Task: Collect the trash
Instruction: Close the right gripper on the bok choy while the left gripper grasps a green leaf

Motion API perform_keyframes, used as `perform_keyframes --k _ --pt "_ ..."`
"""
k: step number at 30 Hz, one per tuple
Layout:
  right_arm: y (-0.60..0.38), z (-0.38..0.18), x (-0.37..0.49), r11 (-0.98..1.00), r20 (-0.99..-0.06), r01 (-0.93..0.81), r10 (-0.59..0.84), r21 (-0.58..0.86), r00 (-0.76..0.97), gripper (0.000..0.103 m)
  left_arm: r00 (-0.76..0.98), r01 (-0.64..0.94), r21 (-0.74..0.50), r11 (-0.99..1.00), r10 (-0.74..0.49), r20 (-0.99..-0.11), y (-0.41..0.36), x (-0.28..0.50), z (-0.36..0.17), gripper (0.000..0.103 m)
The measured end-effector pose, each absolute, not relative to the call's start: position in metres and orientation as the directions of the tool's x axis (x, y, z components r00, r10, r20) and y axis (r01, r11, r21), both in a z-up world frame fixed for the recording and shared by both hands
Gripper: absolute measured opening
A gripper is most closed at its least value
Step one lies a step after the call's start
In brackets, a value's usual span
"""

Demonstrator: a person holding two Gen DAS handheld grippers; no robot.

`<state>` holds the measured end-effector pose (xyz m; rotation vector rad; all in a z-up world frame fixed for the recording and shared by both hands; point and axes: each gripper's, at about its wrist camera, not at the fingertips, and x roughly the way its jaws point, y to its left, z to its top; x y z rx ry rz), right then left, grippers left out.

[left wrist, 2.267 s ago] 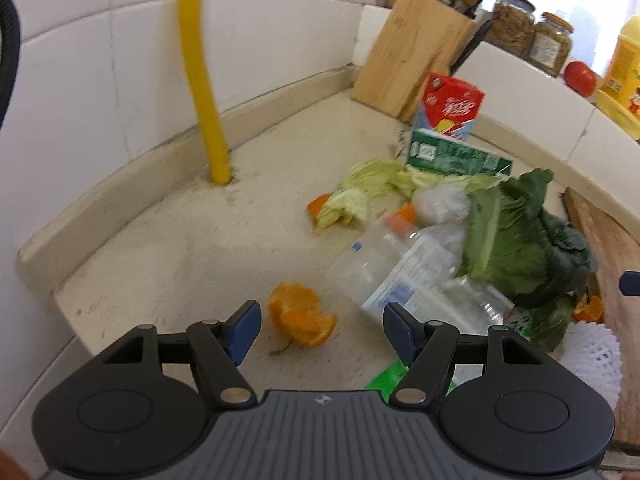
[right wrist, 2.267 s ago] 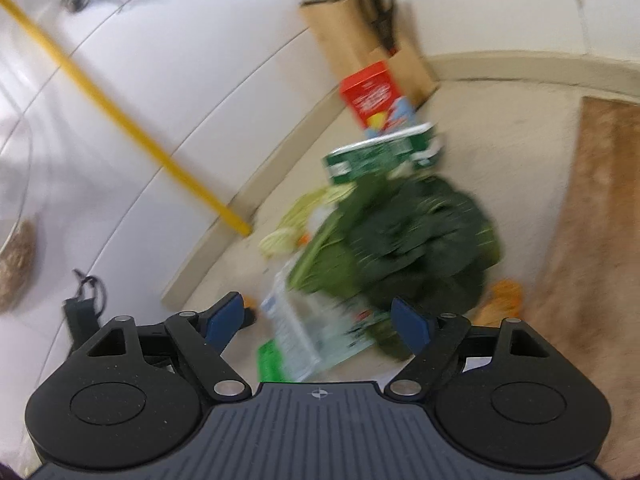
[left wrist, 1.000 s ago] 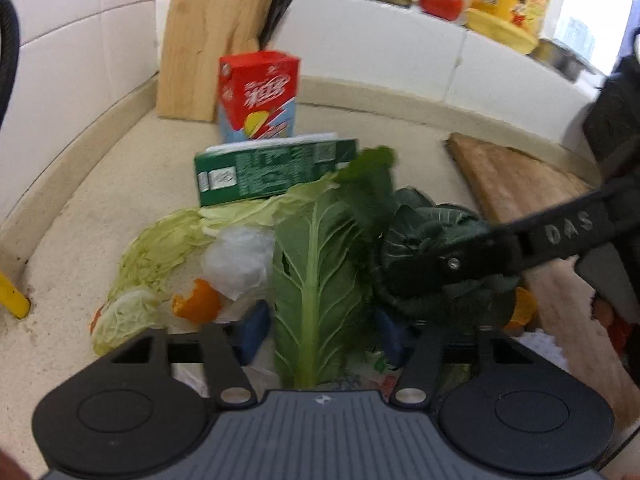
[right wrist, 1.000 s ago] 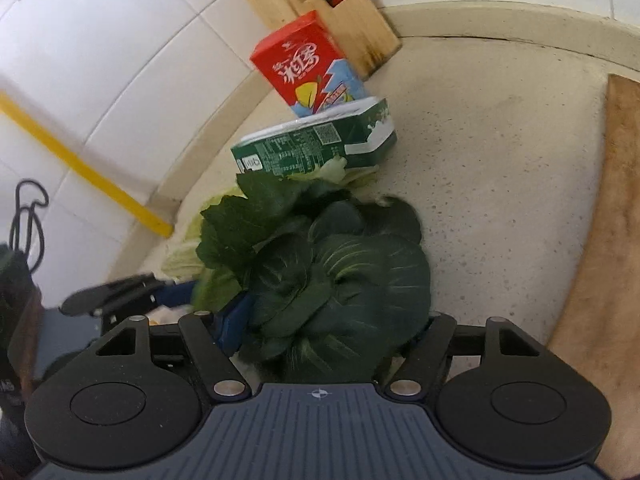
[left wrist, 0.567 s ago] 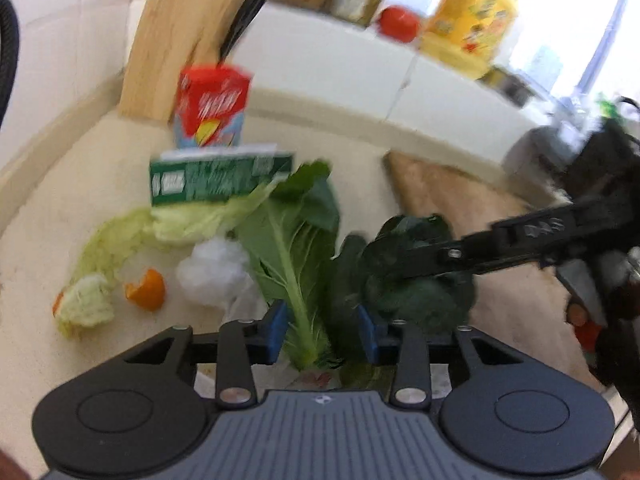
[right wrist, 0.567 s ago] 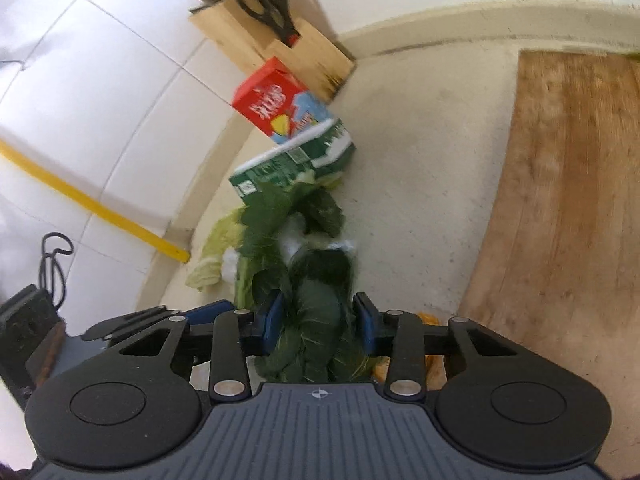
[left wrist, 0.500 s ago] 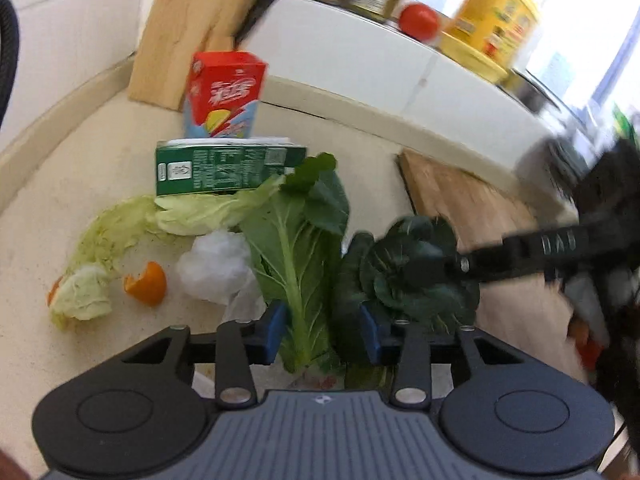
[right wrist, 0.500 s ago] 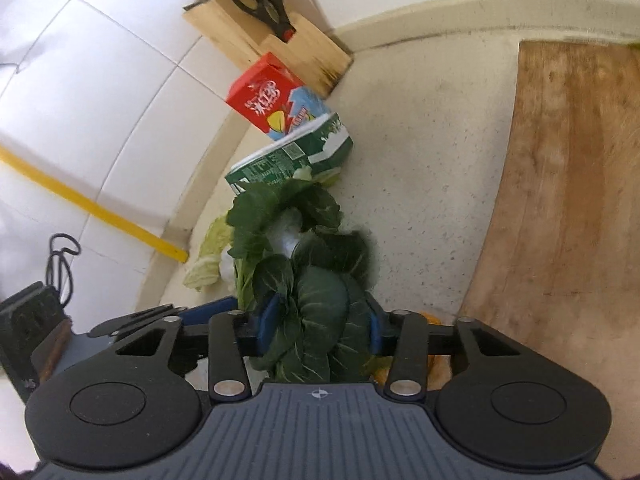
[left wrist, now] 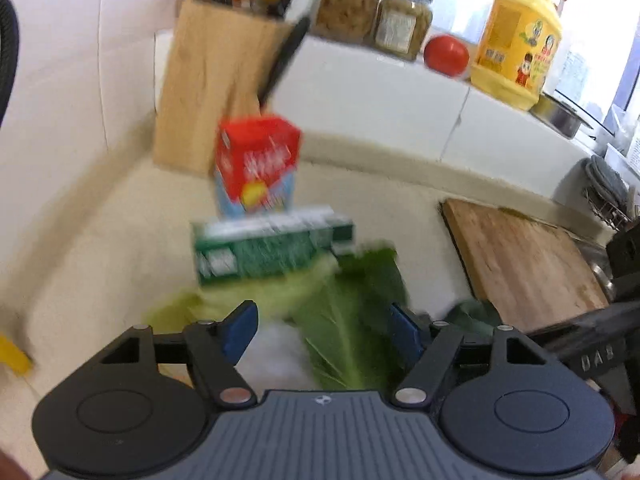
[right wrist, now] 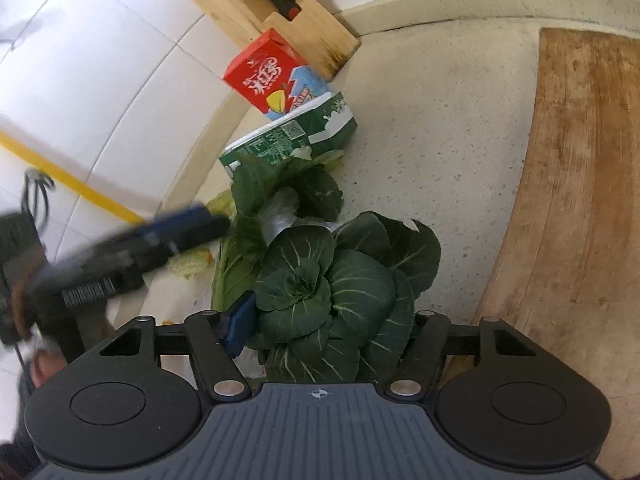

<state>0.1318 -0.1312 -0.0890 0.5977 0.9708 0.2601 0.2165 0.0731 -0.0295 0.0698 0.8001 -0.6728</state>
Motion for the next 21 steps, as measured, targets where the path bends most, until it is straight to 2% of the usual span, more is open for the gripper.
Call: perform_keyframes --k 2,5,8,13,15,17,20,21 --pt "-0.132 -0.090 0.132 0.797 -0.685 0.052 0.480 0.601 0.548 0.069 0.470 0.582 -0.192 0.790 -0.520 -0.713 0.075 0.228 -0.030 0.070" --pt "-0.136 -0.093 0.133 0.770 -0.665 0.070 0.497 0.634 0.557 0.067 0.371 0.588 -0.278 0.759 -0.559 -0.741 0.071 0.231 -0.045 0.069" --pt "-0.138 -0.091 0.131 0.765 -0.661 0.079 0.494 0.639 0.565 0.067 0.362 0.606 -0.250 0.755 -0.542 -0.759 0.058 0.228 -0.056 0.069" --pt "-0.137 -0.093 0.133 0.761 -0.660 0.087 0.492 0.643 0.568 0.070 0.358 0.659 -0.244 0.711 -0.582 -0.730 0.042 0.230 -0.048 0.067" --pt "-0.135 -0.092 0.135 0.769 -0.664 0.071 0.498 0.636 0.558 0.072 0.320 0.683 -0.237 0.691 -0.574 -0.753 0.033 0.234 -0.052 0.067" --pt "-0.132 -0.092 0.136 0.784 -0.676 0.069 0.484 0.617 0.556 0.072 0.244 0.665 -0.292 0.688 -0.569 -0.786 0.028 0.249 -0.064 0.066" --pt "-0.134 -0.092 0.136 0.775 -0.670 0.070 0.493 0.628 0.554 0.067 0.172 0.600 -0.410 0.687 -0.611 -0.772 0.032 0.264 -0.069 0.052" --pt "-0.136 -0.092 0.135 0.765 -0.664 0.073 0.502 0.640 0.554 0.066 0.144 0.600 -0.448 0.662 -0.641 -0.754 0.034 0.263 -0.067 0.040"
